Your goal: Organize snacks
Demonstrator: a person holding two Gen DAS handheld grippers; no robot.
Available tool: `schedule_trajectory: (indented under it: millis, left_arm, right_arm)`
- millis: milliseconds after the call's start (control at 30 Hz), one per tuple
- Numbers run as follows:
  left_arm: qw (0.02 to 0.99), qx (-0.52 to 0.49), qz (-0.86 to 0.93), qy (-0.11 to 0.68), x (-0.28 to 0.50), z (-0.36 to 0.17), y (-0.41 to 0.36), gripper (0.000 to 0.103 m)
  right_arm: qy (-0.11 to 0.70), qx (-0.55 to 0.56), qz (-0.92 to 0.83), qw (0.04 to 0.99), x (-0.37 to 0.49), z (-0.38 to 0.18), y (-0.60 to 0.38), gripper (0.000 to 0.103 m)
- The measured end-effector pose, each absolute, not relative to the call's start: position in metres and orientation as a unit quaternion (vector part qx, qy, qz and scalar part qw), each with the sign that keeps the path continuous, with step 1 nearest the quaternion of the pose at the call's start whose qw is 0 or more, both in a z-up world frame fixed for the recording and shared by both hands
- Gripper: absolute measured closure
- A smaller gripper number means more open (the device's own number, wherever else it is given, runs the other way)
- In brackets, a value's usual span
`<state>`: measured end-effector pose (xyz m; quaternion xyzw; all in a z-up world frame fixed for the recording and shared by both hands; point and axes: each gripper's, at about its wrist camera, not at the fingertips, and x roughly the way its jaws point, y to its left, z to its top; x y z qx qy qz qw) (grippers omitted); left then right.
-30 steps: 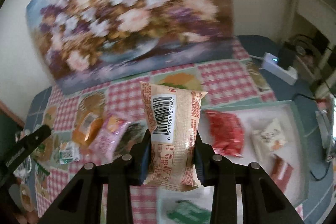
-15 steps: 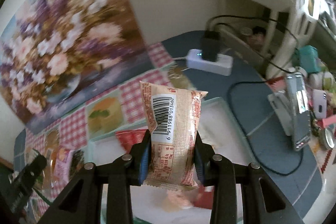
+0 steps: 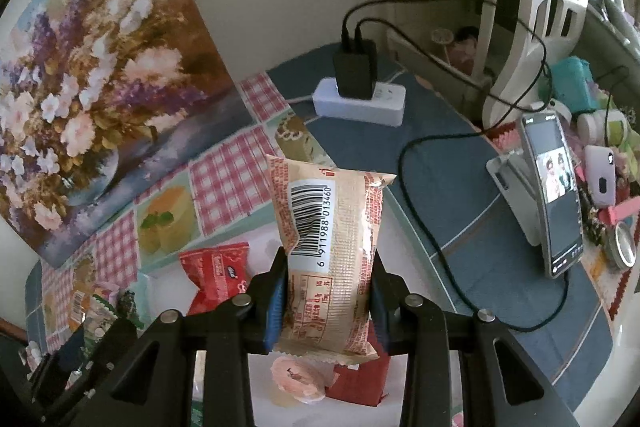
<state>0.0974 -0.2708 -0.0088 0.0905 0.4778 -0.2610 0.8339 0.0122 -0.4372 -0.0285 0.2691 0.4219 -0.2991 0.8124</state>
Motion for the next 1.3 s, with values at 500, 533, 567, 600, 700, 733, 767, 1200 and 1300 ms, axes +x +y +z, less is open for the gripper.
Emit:
schedule_trajectory:
  millis: [500,533,567,600,700,733,767,1200,1300]
  left_arm:
    - [0.805,0.113,-0.275,0.513,0.089,-0.039,-0.291,0.046]
    - [0.805,0.113,-0.276,0.514,0.089,-0.04,-0.292,0.045]
    - [0.804,0.113,-0.276,0.515,0.089,-0.041,-0.292,0.044]
    - [0.802,0.111,-0.275,0.518,0.09,-0.042,-0.292,0.044]
    - [0.804,0.103,-0.27,0.52,0.093,-0.042,-0.289,0.043]
    - [0.804,0.101,-0.268,0.521,0.094,-0.041,-0.287,0.043]
    - [0.805,0.098,-0.266,0.521,0.096,-0.041,-0.286,0.043]
    - [0.834,0.03,-0.187,0.518,0.128,-0.034,-0.23,0.023]
    - [0.839,0.01,-0.162,0.519,0.137,-0.035,-0.21,0.023]
  right_arm:
    - [0.468,0.276,-0.294,0.787,0.019,-0.058,-0.441,0.065]
    - [0.469,0.275,-0.293,0.786,0.019,-0.058,-0.441,0.065]
    - [0.469,0.276,-0.293,0.786,0.019,-0.059,-0.441,0.065]
    - [0.47,0.276,-0.293,0.786,0.019,-0.059,-0.441,0.065]
    - [0.475,0.275,-0.29,0.784,0.021,-0.06,-0.441,0.064]
    - [0.476,0.274,-0.289,0.784,0.021,-0.061,-0.441,0.064]
    - [0.477,0.272,-0.288,0.784,0.022,-0.061,-0.44,0.064]
    - [0.493,0.254,-0.269,0.787,0.034,-0.059,-0.425,0.048]
    - [0.483,0.241,-0.269,0.797,0.036,-0.047,-0.419,0.036]
